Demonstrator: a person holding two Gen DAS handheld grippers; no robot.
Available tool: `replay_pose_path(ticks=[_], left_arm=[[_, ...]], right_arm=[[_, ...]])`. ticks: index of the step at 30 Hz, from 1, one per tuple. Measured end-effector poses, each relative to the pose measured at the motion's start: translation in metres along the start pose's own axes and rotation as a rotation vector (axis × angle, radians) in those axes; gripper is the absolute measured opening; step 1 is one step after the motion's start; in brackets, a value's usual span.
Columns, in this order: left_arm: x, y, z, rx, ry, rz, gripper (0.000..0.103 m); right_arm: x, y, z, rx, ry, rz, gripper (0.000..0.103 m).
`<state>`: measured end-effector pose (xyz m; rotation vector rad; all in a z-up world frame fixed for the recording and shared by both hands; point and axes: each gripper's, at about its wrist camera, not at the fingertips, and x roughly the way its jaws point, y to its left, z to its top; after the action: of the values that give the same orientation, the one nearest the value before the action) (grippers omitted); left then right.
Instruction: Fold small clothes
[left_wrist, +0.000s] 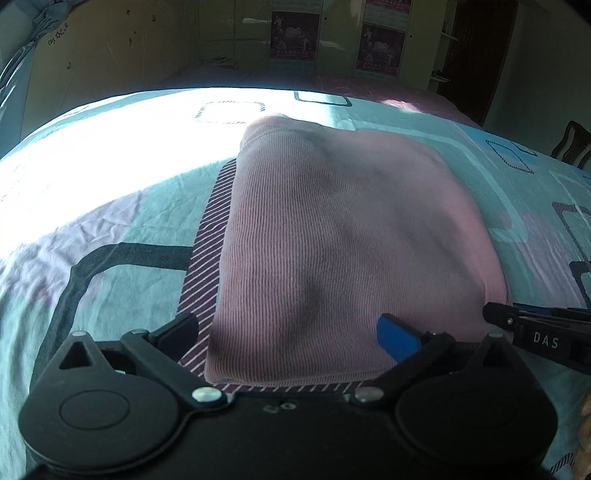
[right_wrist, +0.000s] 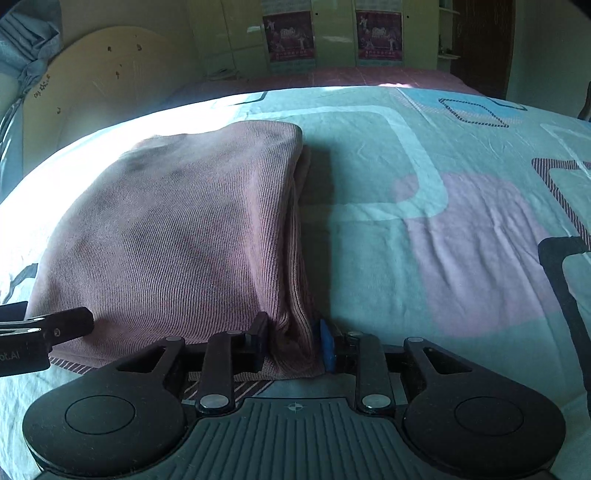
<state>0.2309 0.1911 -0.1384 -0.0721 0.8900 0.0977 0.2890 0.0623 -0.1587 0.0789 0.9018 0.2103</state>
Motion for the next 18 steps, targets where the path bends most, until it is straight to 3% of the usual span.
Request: replay_pose_path(ticks=[3, 5, 7, 12, 14, 18], left_arm=[[-0.023, -0.008, 0.000, 0.036, -0.044, 0.107, 0.103], [-0.050, -0.014, -0.002, 0.074, -0.114, 0.126, 0.103], [-0.078, -0.015, -0.005, 0.056, -0.163, 0.092, 0.103], [-0.146, -0.027, -0.019, 0.014, -0.215, 0.114, 0.103], [-0.169, -0.032, -0.031, -0.020, -0.220, 0.108, 0.103], [-0.210, -0.045, -0.063, -0.027, -0.232, 0.141, 0.102]], right_arm=[[-0.024, 0.001, 0.002, 0.014, -0.013, 0.011, 0.036], [-0.051, 0.002, -0.004, 0.015, -0.057, 0.048, 0.058], [-0.080, 0.004, -0.012, -0.003, -0.099, 0.079, 0.069], [-0.149, 0.000, -0.036, -0.038, -0.122, 0.164, 0.074], [-0.175, -0.004, -0.049, -0.052, -0.118, 0.195, 0.088], [-0.227, -0.012, -0.080, -0.071, -0.137, 0.227, 0.096]])
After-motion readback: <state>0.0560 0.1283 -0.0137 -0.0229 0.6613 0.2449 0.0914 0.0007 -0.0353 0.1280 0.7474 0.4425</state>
